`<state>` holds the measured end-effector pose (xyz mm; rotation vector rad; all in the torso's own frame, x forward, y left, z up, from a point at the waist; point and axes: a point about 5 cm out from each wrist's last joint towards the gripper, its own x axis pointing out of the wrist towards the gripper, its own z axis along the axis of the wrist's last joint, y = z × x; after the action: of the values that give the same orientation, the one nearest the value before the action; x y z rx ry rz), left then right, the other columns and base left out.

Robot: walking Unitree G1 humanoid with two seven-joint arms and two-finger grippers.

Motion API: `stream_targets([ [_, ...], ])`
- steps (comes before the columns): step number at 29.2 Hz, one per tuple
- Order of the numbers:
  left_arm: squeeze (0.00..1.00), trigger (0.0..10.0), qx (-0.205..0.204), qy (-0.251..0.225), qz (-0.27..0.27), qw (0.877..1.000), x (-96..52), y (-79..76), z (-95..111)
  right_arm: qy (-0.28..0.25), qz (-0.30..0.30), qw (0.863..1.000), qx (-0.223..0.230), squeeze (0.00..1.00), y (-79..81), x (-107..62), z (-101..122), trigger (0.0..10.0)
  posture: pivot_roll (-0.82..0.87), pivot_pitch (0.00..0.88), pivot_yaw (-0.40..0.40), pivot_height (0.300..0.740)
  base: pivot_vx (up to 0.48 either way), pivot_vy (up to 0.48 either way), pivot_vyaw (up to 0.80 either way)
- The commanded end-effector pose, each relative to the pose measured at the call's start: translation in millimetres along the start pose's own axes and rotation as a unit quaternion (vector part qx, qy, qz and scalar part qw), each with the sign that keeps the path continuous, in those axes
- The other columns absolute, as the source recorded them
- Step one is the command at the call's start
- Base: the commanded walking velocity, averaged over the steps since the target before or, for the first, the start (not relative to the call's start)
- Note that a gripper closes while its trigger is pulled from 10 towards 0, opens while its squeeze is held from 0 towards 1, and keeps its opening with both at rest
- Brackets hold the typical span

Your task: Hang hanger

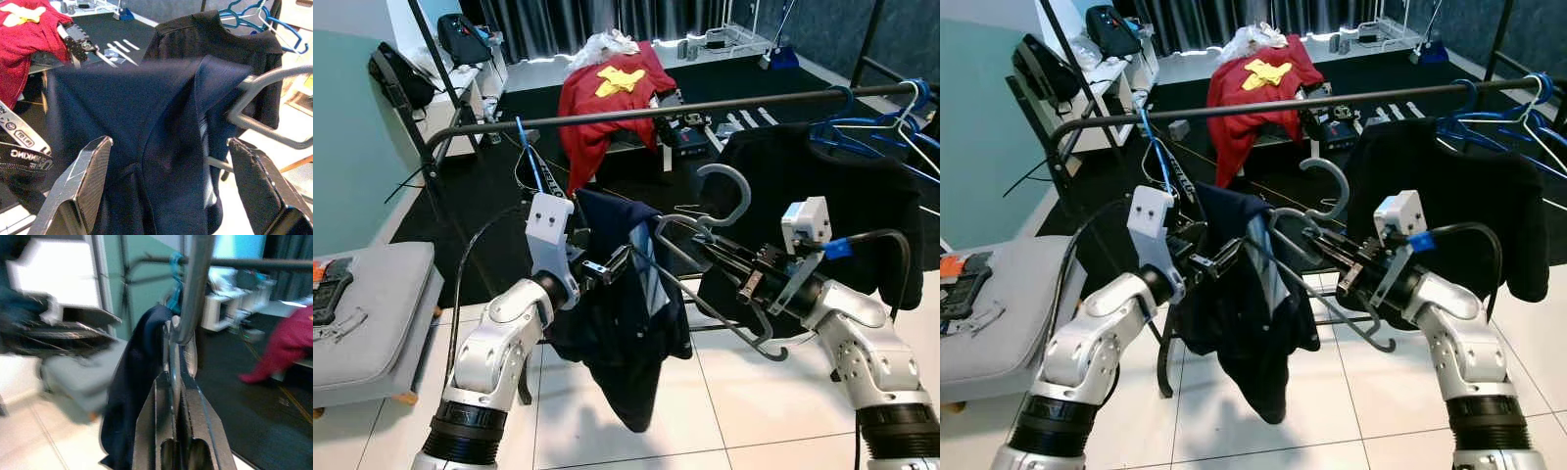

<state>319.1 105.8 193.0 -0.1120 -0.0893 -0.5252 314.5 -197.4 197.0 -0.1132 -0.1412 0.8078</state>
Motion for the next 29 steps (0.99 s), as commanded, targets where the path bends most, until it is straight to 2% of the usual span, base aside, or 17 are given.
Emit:
stream_targets([
  [1, 0.00, 10.0, 0.004, 0.010, 0.023, 1.000, -4.1, 9.7, -2, -0.005, -0.023, 0.999, -0.036, 0.00, -2.8, 5.5, 5, 10.0, -0.07, 0.044, 0.089, 0.740, 0.000, 0.000, 0.00],
  [2, 0.00, 10.0, 0.004, 0.010, 0.023, 1.000, -4.1, 9.7, -2, -0.005, -0.023, 0.999, -0.036, 0.00, -2.8, 5.5, 5, 10.0, -0.07, 0.044, 0.089, 0.740, 0.000, 0.000, 0.00],
  [4, 0.00, 10.0, 0.006, 0.015, 0.034, 0.999, -4.2, 11.2, 0, 0.012, -0.054, 0.995, -0.078, 0.00, -3.1, 8.4, 1, 10.0, -0.08, 0.042, 0.096, 0.740, 0.000, 0.000, 0.00],
  [8, 0.00, 10.0, 0.006, 0.019, 0.032, 0.999, -4.2, 9.8, 0, 0.025, -0.067, 0.992, -0.109, 0.00, 1.0, 12.1, -3, 10.0, -0.08, 0.042, 0.097, 0.740, 0.000, 0.000, 0.00],
  [9, 0.00, 10.0, 0.005, 0.019, 0.032, 0.999, -4.0, 9.9, 1, 0.030, -0.088, 0.987, -0.133, 0.00, 2.0, 14.4, -4, 10.0, -0.08, 0.042, 0.099, 0.740, 0.000, 0.000, 0.00],
  [14, 0.00, 10.0, 0.005, 0.018, 0.035, 0.999, -4.2, 12.2, 2, 0.023, -0.141, 0.978, -0.151, 0.00, 1.5, 18.0, -4, 10.0, -0.09, 0.042, 0.098, 0.740, 0.000, 0.000, 0.00],
  [15, 0.00, 10.0, 0.008, 0.016, 0.039, 0.999, -4.7, 15.5, 3, 0.005, -0.189, 0.972, -0.141, 0.00, -0.4, 18.4, -4, 10.0, -0.09, 0.041, 0.097, 0.740, 0.000, 0.000, 0.00],
  [17, 0.00, 10.0, 0.008, 0.016, 0.039, 0.999, -4.7, 15.5, 3, 0.005, -0.189, 0.972, -0.141, 0.00, -0.4, 18.4, -4, 10.0, -0.09, 0.041, 0.097, 0.740, 0.000, 0.000, 0.00],
  [18, 0.00, 10.0, 0.011, 0.015, 0.044, 0.999, -5.3, 19.2, 4, -0.015, -0.236, 0.964, -0.124, 0.00, -2.1, 17.5, -5, 10.0, -0.09, 0.037, 0.097, 0.740, 0.000, 0.000, 0.00],
  [19, 0.00, 10.0, 0.011, 0.015, 0.044, 0.999, -5.3, 19.2, 4, -0.015, -0.236, 0.964, -0.124, 0.00, -2.1, 17.5, -5, 10.0, -0.09, 0.037, 0.097, 0.740, 0.000, 0.000, 0.00],
  [21, 0.00, 10.0, 0.018, 0.014, 0.053, 0.998, -6.4, 25.7, 6, -0.031, -0.340, 0.928, -0.151, 0.00, -4.5, 9.8, -9, 10.0, -0.09, 0.032, 0.099, 0.740, 0.000, 0.000, 0.00],
  [22, 0.00, 10.0, 0.018, 0.014, 0.053, 0.998, -6.4, 25.7, 6, -0.031, -0.340, 0.928, -0.151, 0.00, -4.5, 9.8, -9, 10.0, -0.09, 0.032, 0.099, 0.740, 0.000, 0.000, 0.00],
  [23, 0.00, 10.0, 0.020, 0.014, 0.055, 0.998, -6.6, 26.9, 6, -0.034, -0.368, 0.914, -0.169, 0.00, -3.8, 6.4, -11, 10.0, -0.09, 0.025, 0.100, 0.740, 0.000, 0.000, 0.00],
  [24, 0.00, 10.0, 0.020, 0.014, 0.055, 0.998, -6.6, 26.9, 6, -0.034, -0.368, 0.914, -0.169, 0.00, -3.8, 6.4, -11, 10.0, -0.09, 0.025, 0.100, 0.740, 0.000, 0.000, 0.00],
  [25, 0.00, 10.0, 0.021, 0.015, 0.055, 0.998, -6.8, 27.2, 6, -0.038, -0.390, 0.902, -0.183, 0.00, -1.8, 3.6, -12, 10.0, -0.09, 0.022, 0.102, 0.740, 0.000, 0.000, 0.00],
  [26, 0.00, 10.0, 0.021, 0.016, 0.055, 0.998, -6.9, 27.2, 6, -0.040, -0.400, 0.896, -0.189, 0.00, -0.4, 2.3, -13, 10.0, -0.09, 0.022, 0.102, 0.740, 0.000, 0.000, 0.00],
  [29, 0.00, 10.0, 0.022, 0.017, 0.053, 0.998, -6.8, 26.6, 5, -0.042, -0.411, 0.891, -0.190, 0.00, 2.4, 0.2, -17, 10.0, -0.09, 0.016, 0.102, 0.740, 0.000, 0.000, 0.00],
])
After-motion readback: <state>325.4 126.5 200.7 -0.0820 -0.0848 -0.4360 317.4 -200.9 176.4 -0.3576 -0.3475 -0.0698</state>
